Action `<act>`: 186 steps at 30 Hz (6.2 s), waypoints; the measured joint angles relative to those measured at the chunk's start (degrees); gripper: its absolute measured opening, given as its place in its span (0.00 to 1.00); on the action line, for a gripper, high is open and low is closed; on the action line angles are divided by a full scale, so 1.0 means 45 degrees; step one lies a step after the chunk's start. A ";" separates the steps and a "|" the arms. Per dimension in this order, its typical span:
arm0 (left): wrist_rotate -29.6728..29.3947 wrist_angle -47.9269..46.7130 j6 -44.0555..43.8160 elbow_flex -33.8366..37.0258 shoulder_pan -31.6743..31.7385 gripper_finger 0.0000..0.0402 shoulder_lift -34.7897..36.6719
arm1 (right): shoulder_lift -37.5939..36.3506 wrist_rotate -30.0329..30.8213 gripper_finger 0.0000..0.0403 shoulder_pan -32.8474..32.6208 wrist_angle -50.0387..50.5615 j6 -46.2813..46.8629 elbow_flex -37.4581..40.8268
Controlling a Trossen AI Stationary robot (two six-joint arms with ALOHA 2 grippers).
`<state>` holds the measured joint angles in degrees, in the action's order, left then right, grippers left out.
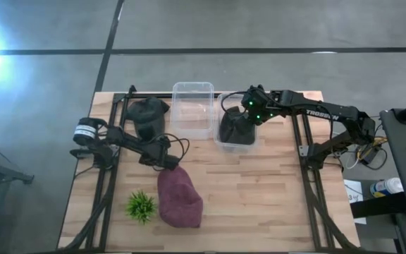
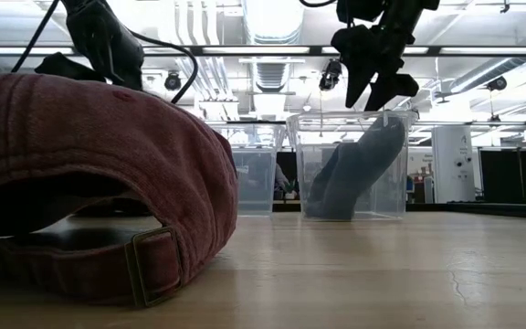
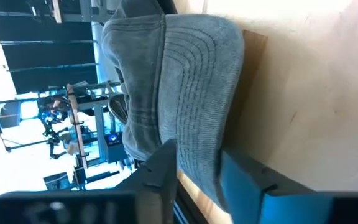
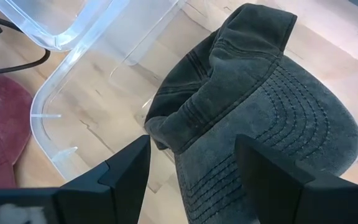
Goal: Pick & Place hat
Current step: Put the black cap into the right transparent bin, then put the red cap into the left transparent bin
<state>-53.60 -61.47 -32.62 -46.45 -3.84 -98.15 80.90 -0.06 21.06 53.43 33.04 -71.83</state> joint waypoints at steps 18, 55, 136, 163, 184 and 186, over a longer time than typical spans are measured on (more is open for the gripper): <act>-0.0564 -0.4811 -0.5065 -0.1916 -0.0176 0.01 0.1556 | 0.0000 0.0030 0.57 -0.0010 0.0029 -0.0008 0.0165; 0.0486 1.1301 0.5050 -0.7958 0.0159 0.01 0.5202 | -0.3722 -0.0832 0.57 -0.0229 -0.5003 -0.0868 0.0185; 0.6939 0.5861 0.3956 -1.2722 0.1729 0.20 -0.0686 | 0.0051 0.2064 0.15 0.0345 -0.0229 -1.7616 -0.0594; 0.5027 0.3973 0.3211 -1.2727 0.1455 0.20 0.0685 | -0.0007 0.3218 0.39 -0.0155 -0.1029 -1.5945 0.1517; 0.5487 -0.1884 0.2663 -1.2525 0.0774 0.20 0.0811 | -0.2576 0.2176 0.60 -0.1025 0.2770 -0.9906 0.0126; 0.6355 -0.2426 0.2627 -1.2217 0.0535 0.20 0.0888 | -0.2923 0.1431 0.60 -0.1154 0.3040 -0.8427 -0.0084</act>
<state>-25.01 -72.39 -20.80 -101.43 -1.43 -94.15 67.75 6.38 15.87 67.11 -4.88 -72.21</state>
